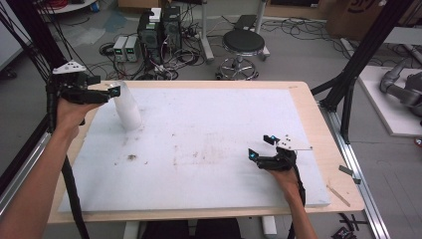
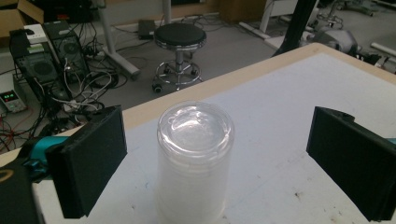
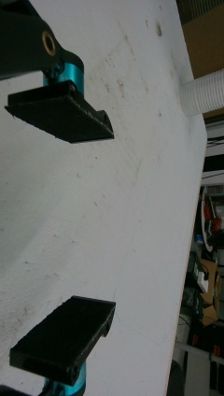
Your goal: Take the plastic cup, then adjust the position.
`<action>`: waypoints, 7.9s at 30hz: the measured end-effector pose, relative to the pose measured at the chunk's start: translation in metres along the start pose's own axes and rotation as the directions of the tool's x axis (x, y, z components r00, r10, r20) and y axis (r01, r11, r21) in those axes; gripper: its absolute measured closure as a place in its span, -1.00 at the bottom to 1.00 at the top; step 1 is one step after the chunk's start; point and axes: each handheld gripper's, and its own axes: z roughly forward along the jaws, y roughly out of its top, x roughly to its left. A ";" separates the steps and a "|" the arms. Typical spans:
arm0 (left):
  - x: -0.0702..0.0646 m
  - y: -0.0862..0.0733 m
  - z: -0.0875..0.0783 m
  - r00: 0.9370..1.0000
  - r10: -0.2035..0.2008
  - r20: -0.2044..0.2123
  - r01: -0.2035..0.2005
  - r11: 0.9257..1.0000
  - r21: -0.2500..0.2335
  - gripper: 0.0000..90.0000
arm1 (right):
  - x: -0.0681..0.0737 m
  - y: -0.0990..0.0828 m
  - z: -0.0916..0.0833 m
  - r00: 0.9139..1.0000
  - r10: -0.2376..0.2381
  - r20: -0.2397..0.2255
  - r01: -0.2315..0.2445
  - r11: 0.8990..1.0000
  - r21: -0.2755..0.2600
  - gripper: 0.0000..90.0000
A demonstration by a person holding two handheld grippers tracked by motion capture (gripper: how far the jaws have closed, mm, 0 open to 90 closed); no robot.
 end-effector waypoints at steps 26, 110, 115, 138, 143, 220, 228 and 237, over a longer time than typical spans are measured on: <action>0.014 0.003 0.053 1.000 -0.016 -0.022 0.019 0.982 0.186 -0.89 | 0.001 0.001 0.001 1.000 -0.008 -0.001 0.008 1.000 0.014 -0.67; -0.005 0.060 0.028 0.999 -0.005 -0.053 0.016 0.978 0.209 -0.12 | 0.000 0.001 0.002 1.000 -0.004 -0.006 0.004 1.000 0.016 -0.67; -0.010 0.080 0.015 0.998 0.015 -0.062 -0.003 0.984 0.180 -0.12 | 0.000 0.001 0.002 1.000 -0.006 -0.007 0.006 1.000 0.015 -0.67; -0.070 0.065 -0.030 0.982 0.096 0.161 -0.103 0.994 0.035 -0.12 | -0.001 0.000 0.001 1.000 0.010 -0.013 -0.010 1.000 0.007 -0.67; -0.092 0.048 -0.032 0.957 0.122 0.263 -0.125 0.992 -0.006 -0.12 | 0.000 0.000 0.001 1.000 0.005 -0.015 -0.004 1.000 0.008 -0.67; -0.179 -0.067 0.032 0.708 0.208 0.675 -0.142 0.978 -0.152 -0.12 | 0.007 0.041 -0.009 0.978 -0.056 -0.202 0.052 0.998 -0.022 -0.67; -0.180 -0.066 0.032 0.696 0.213 0.686 -0.136 0.977 -0.165 -0.12 | 0.021 0.071 -0.005 0.922 -0.095 -0.376 0.090 0.995 -0.030 -0.67; -0.183 -0.066 0.032 0.685 0.219 0.695 -0.131 0.975 -0.178 -0.12 | 0.038 0.090 0.011 0.844 -0.144 -0.516 0.155 0.988 -0.021 -0.67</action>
